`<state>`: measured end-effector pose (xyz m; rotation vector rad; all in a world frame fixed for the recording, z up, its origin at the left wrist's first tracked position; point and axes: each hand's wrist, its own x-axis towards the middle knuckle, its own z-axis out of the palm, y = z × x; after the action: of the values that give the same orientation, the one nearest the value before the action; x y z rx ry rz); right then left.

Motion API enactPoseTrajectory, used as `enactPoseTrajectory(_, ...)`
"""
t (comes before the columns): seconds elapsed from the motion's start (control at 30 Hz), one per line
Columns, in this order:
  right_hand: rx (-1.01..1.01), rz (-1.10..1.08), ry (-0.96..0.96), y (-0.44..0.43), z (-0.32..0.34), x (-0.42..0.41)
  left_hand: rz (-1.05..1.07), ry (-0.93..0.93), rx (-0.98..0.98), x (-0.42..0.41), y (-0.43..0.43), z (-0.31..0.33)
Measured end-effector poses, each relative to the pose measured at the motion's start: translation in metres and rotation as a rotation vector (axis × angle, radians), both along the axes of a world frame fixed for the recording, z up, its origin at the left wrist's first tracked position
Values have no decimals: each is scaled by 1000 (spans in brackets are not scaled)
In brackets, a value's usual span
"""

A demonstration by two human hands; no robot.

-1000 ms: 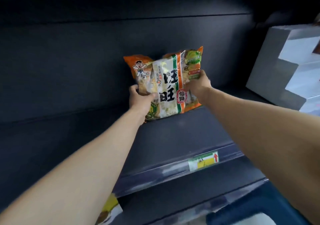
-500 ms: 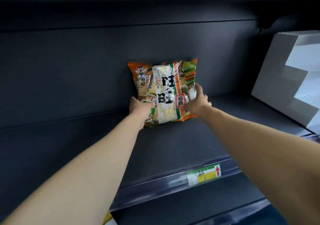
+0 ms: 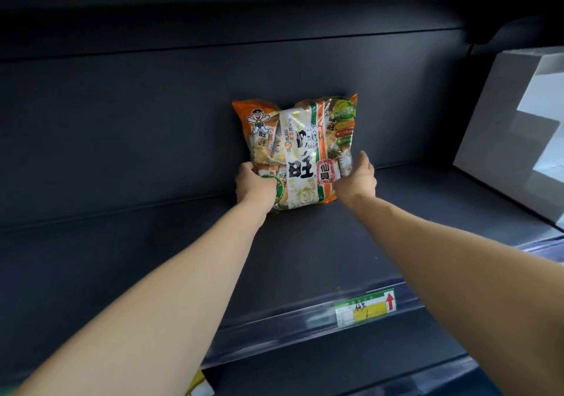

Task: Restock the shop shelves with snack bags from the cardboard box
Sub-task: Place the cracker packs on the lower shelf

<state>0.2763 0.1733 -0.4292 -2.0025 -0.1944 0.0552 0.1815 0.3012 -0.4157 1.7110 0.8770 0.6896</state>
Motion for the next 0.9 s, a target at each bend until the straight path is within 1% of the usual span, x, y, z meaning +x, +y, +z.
enactPoseTrajectory(0.07,-74,-50,-82,-2,7,-8,2,-8,61,-5,-8,8)
enactPoseTrajectory(0.17,-116,0,-142,-8,17,-26,-104,-29,136,-14,-25,19)
enactPoseTrajectory(0.33,-192,22,-255,-24,28,-64,-321,-85,147,-35,-53,34)
enactPoseTrajectory(0.53,-240,-82,-338,-54,52,-114,-511,-180,196,-65,-82,61)
enactPoseTrajectory(0.77,-290,-226,-444,-105,106,-185,-751,-380,128,-100,-129,102)
enactPoseTrajectory(0.9,-372,-327,-507,-141,138,-227,-869,-489,90,-116,-161,132)
